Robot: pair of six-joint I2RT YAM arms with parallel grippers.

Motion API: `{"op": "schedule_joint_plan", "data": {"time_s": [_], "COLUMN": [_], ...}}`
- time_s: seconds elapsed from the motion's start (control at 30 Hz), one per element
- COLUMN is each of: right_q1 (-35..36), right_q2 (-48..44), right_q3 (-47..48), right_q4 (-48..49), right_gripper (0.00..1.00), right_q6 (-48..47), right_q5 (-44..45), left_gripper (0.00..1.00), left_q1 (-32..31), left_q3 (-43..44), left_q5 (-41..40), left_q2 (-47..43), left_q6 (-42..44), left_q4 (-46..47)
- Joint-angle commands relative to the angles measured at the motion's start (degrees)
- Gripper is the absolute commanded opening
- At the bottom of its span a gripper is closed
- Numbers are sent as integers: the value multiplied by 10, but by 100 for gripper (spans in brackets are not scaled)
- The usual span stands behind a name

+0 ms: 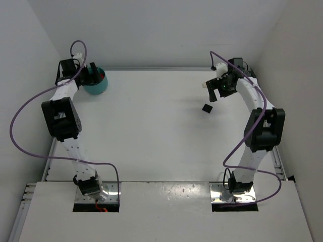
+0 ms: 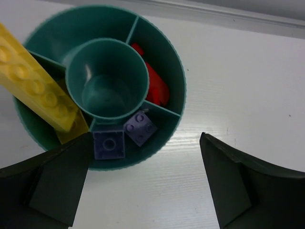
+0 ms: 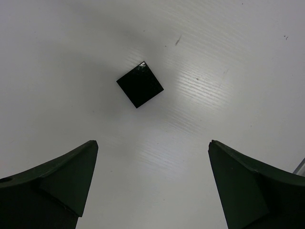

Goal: Sort the legos into containers by color

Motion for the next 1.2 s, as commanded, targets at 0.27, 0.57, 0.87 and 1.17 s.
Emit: {"op": "schedule_joint_plan", "data": {"time_s": [0.27,0.57,0.87,1.17], "right_q1": [5,5,5,5], "right_q2": [1,6,12,12], "right_q3": [12,6,12,12], "right_q4": [7,7,7,7], "right_gripper": [99,99,99,99], "right_q6": [-7,-7,-7,-7], "right_q5": [3,-2,-2,-2], "left_gripper": [100,100,100,100], "left_q1": [34,34,23,18], "left_q3": [96,46,-11,11], "left_q5": [7,123,146,101], "left_q2": [18,-25,-44,-19], "left_q6": [28,7,-5,-5], "left_q4": [5,5,5,10]}}
